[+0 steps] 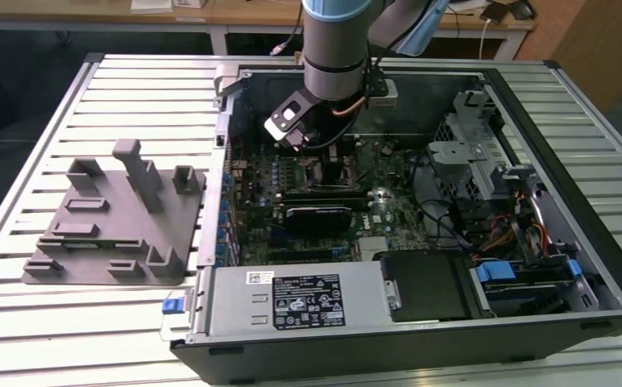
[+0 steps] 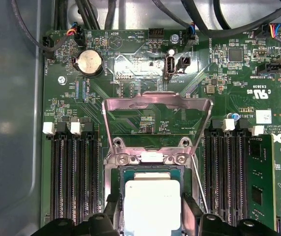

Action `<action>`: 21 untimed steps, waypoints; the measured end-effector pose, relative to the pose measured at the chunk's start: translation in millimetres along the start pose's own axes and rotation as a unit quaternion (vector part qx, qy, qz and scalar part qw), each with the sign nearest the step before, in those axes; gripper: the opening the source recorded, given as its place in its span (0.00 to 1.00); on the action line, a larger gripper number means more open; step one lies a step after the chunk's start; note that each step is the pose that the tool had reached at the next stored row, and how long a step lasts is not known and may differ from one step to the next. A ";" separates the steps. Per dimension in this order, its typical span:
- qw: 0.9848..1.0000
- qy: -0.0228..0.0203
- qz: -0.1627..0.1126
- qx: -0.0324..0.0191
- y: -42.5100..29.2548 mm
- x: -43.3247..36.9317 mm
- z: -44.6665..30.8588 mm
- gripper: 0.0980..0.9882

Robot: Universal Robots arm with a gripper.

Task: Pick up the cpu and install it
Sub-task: 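Place the cpu into insertion slot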

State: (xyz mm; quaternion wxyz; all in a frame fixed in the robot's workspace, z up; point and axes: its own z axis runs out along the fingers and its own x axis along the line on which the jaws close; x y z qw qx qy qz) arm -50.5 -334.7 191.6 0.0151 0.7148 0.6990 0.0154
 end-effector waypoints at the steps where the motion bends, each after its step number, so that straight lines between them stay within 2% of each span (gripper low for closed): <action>1: 1.000 0.000 0.000 0.000 0.0 0.0 0.0 0.58; 7: 1.000 0.000 0.000 0.000 0.2 0.0 -5.1 0.58; 14: 1.000 0.000 0.000 0.000 0.3 0.0 -5.7 0.58; 16: 1.000 0.000 0.000 0.000 0.2 0.0 -5.9 0.56; 17: 1.000 0.000 0.000 0.000 0.2 0.0 -6.0 0.49; 18: 1.000 0.000 0.000 0.000 0.2 0.0 -6.1 0.49; 19: 1.000 0.000 0.000 0.000 0.2 0.0 -6.1 0.43; 21: 1.000 0.000 0.000 0.000 0.3 0.0 -6.1 0.43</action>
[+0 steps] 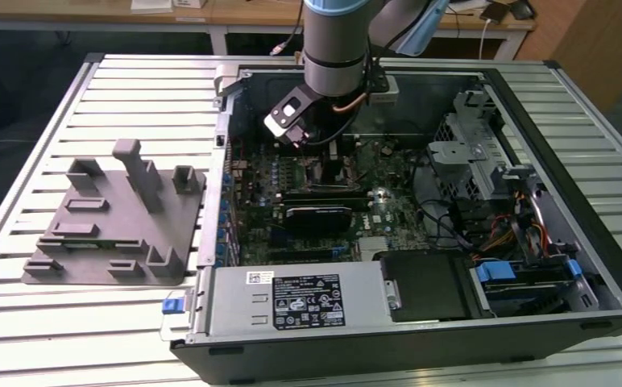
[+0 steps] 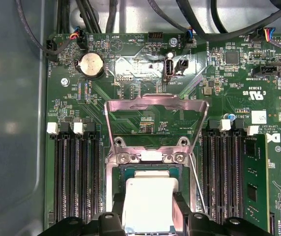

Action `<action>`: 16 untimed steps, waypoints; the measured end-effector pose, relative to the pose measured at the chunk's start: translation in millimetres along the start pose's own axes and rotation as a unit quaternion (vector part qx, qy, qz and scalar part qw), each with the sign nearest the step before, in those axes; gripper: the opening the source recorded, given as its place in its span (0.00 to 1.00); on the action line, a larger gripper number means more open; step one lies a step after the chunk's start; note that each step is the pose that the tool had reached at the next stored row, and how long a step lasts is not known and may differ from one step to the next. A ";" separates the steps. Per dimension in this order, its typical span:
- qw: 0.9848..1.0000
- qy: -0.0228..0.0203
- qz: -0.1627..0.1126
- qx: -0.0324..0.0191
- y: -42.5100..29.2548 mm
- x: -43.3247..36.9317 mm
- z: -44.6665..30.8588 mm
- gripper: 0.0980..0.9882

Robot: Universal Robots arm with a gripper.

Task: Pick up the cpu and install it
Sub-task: 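Place the cpu into insertion slot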

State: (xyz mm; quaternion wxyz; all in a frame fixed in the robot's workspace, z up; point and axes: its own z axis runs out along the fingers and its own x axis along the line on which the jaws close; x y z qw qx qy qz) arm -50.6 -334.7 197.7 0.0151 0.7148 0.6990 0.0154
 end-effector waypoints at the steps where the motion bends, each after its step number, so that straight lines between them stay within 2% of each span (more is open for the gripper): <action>1: 1.000 0.000 0.000 0.000 0.0 0.0 0.0 0.43; 8: 1.000 0.000 0.000 0.000 0.0 0.0 -0.4 0.44; 9: 1.000 0.000 0.000 0.000 0.0 0.0 -0.5 0.51; 16: 1.000 0.000 0.000 0.000 0.2 0.0 -4.3 0.51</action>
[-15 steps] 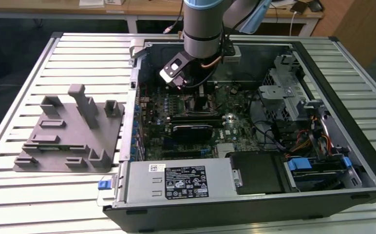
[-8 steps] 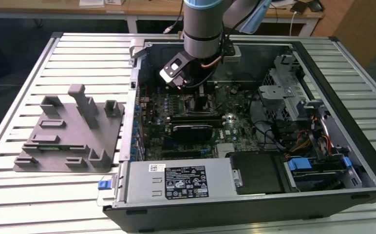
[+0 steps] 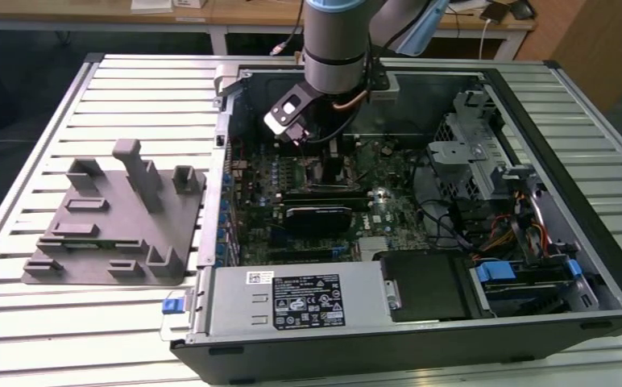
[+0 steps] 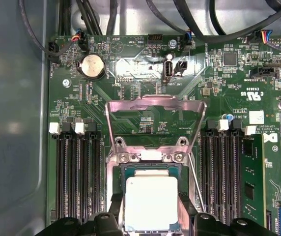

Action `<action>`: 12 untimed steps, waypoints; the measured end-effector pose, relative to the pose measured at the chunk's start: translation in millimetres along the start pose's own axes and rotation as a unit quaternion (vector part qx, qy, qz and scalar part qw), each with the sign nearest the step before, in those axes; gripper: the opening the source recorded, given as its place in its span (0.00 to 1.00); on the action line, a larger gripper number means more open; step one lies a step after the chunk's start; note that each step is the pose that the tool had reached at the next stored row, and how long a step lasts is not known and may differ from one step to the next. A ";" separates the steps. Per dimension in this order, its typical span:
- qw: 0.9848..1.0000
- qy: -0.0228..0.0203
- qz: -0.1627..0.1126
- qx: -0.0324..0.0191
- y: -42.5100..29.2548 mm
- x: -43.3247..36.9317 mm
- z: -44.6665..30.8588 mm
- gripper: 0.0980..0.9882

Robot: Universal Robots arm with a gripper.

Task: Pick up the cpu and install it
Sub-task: 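Place the cpu into insertion slot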

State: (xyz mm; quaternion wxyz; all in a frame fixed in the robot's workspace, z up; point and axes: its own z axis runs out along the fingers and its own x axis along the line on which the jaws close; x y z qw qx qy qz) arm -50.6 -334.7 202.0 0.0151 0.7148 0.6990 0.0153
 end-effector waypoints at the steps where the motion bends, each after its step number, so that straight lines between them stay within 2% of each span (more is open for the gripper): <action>1: 1.000 0.000 0.000 0.000 0.0 0.0 0.0 0.51; 7: 1.000 0.000 0.000 0.000 0.0 0.0 0.0 0.50; 8: 1.000 0.000 0.000 0.000 0.0 0.0 0.0 0.43; 9: 1.000 0.000 0.000 0.000 0.0 0.0 0.0 0.43; 11: 1.000 0.000 0.000 0.000 0.0 0.0 0.0 0.29; 12: 1.000 0.000 0.000 0.000 0.0 0.0 0.0 0.29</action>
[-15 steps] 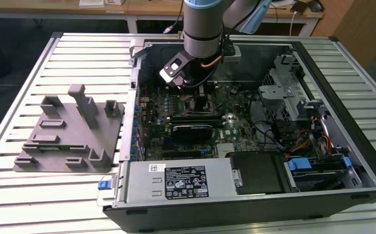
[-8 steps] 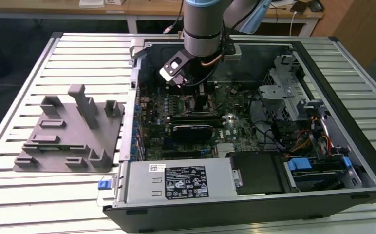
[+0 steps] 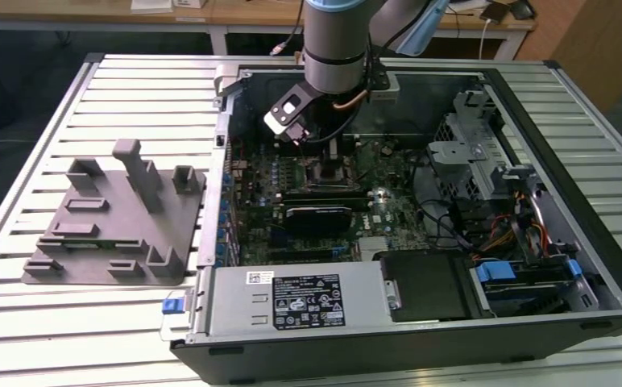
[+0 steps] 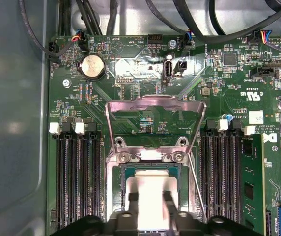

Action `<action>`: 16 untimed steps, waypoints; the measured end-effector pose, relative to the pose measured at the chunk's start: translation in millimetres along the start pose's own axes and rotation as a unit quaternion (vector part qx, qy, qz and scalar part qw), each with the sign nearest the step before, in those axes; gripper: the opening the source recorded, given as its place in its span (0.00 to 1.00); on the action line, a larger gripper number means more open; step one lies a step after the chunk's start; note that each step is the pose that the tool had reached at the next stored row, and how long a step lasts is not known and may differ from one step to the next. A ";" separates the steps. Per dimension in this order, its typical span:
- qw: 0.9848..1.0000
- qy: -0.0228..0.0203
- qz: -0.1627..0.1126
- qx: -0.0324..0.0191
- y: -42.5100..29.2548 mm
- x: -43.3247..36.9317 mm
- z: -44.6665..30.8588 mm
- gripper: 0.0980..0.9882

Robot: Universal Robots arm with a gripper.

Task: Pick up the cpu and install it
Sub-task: 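Place the cpu into insertion slot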

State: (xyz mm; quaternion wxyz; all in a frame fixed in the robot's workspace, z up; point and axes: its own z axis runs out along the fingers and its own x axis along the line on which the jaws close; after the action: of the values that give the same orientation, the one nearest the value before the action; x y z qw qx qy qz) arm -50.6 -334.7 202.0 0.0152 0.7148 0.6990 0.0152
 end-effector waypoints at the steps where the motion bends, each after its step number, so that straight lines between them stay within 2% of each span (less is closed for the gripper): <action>1: 1.000 0.000 0.000 0.000 0.0 0.0 0.0 0.23; 2: 1.000 0.000 0.000 0.000 0.0 0.0 0.0 0.16; 3: 1.000 0.000 0.000 0.000 0.0 0.0 0.0 0.16; 5: 1.000 0.000 0.000 0.000 0.0 0.0 0.0 0.03; 12: 1.000 0.000 0.000 0.000 0.0 0.0 -0.1 0.01; 13: 1.000 -0.002 0.000 0.000 0.0 0.1 0.0 0.01; 15: 1.000 -0.007 0.000 0.000 0.0 0.0 0.0 0.01; 16: 1.000 -0.007 0.000 0.000 0.0 0.0 -0.1 0.01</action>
State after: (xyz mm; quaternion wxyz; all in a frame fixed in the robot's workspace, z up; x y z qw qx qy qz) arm -50.6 -334.7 202.1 0.0204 0.7146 0.6991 0.0101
